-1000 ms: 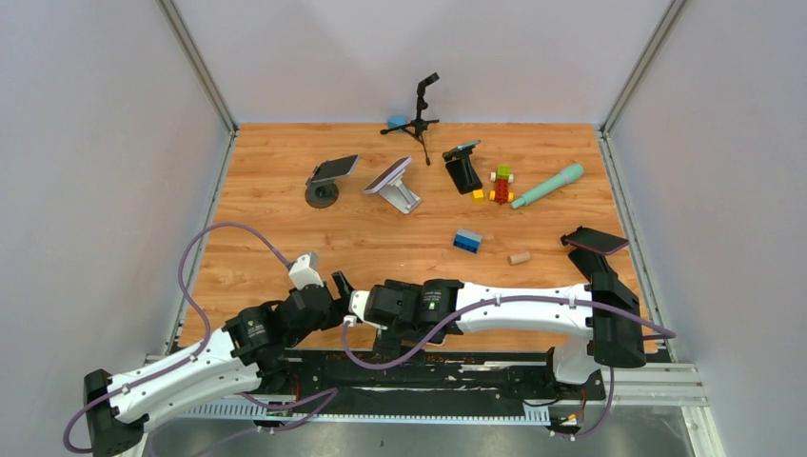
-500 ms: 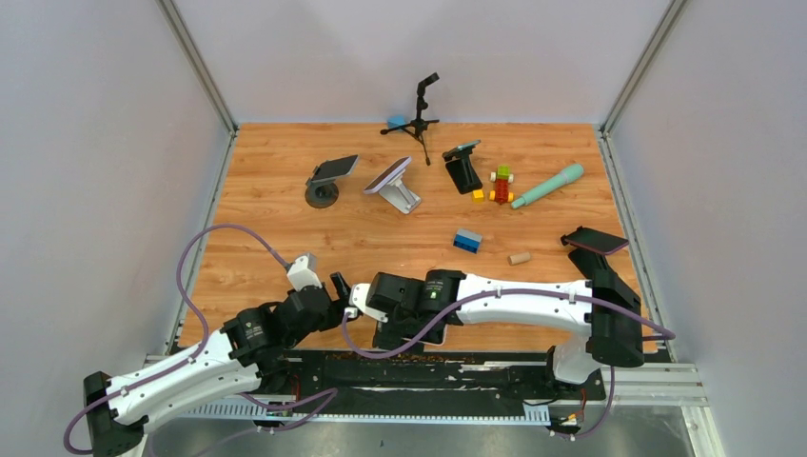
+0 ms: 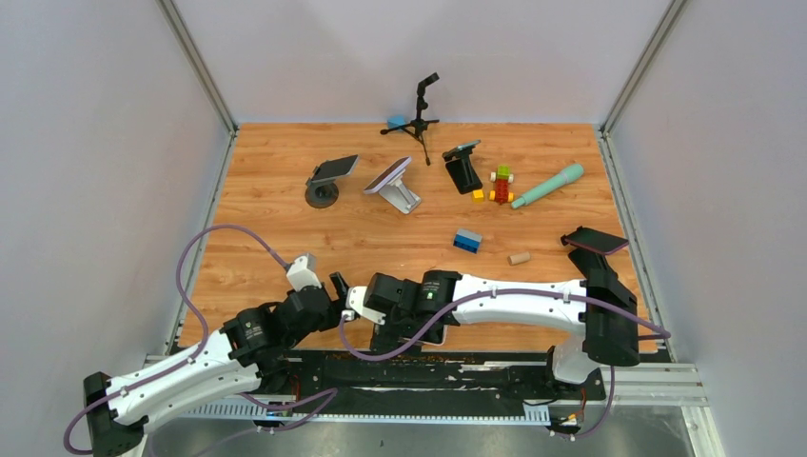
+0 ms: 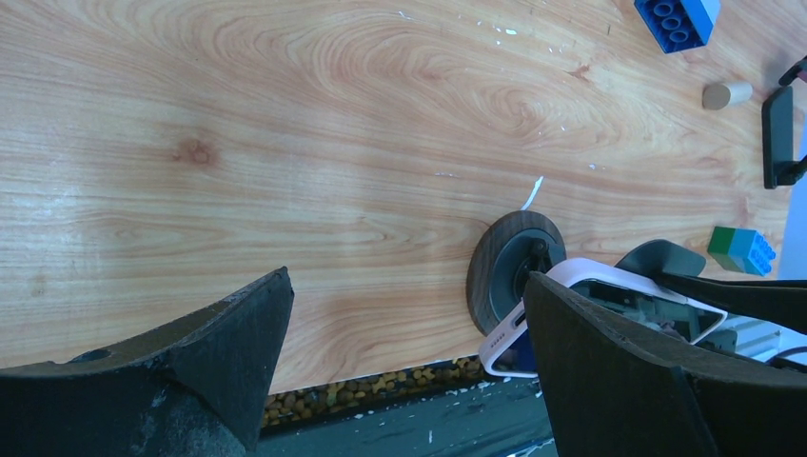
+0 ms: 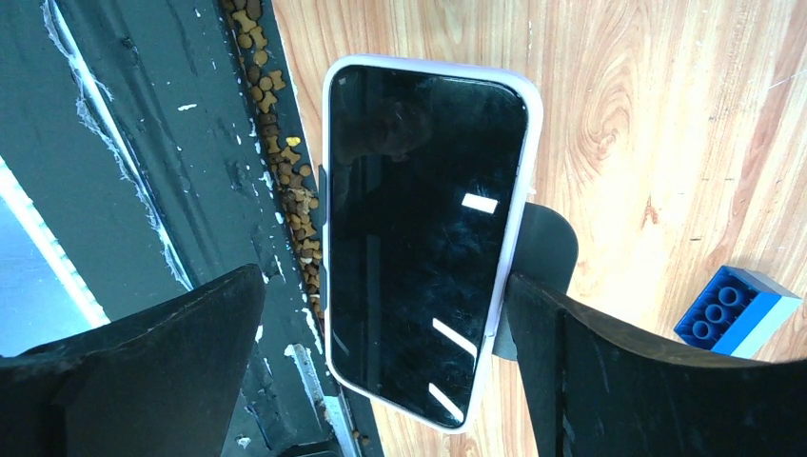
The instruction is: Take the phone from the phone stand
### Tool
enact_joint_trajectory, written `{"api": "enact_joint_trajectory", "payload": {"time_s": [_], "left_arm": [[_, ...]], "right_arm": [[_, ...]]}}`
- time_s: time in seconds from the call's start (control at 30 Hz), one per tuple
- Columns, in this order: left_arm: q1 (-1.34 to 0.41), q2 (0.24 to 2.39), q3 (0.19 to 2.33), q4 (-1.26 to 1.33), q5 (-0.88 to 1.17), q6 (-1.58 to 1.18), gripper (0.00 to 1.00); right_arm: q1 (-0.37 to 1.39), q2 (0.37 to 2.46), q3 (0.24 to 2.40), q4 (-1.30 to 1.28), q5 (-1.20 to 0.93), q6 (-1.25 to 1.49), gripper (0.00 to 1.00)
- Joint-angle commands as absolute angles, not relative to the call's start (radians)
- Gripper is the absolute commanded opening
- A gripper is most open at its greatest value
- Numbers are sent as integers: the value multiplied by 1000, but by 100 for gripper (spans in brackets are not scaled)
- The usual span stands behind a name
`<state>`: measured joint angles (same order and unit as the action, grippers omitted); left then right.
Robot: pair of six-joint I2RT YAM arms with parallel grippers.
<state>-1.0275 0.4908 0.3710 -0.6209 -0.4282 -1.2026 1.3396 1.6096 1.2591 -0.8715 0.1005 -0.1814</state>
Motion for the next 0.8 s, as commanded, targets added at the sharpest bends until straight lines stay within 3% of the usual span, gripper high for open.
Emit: {"api": "enact_joint_trajectory", "payload": {"time_s": [0.0, 0.47, 0.77], "left_arm": [[-1032, 476, 365, -644, -468, -1231, 98], [-1031, 189, 303, -849, -540, -1360, 97], [-1032, 233, 351, -876, -570, -1328, 97]], "right_arm": [[1334, 1620, 1244, -844, 91, -176, 100], [1335, 1601, 1200, -845, 113, -169, 100], [1339, 1618, 1197, -849, 143, -160, 100]]}}
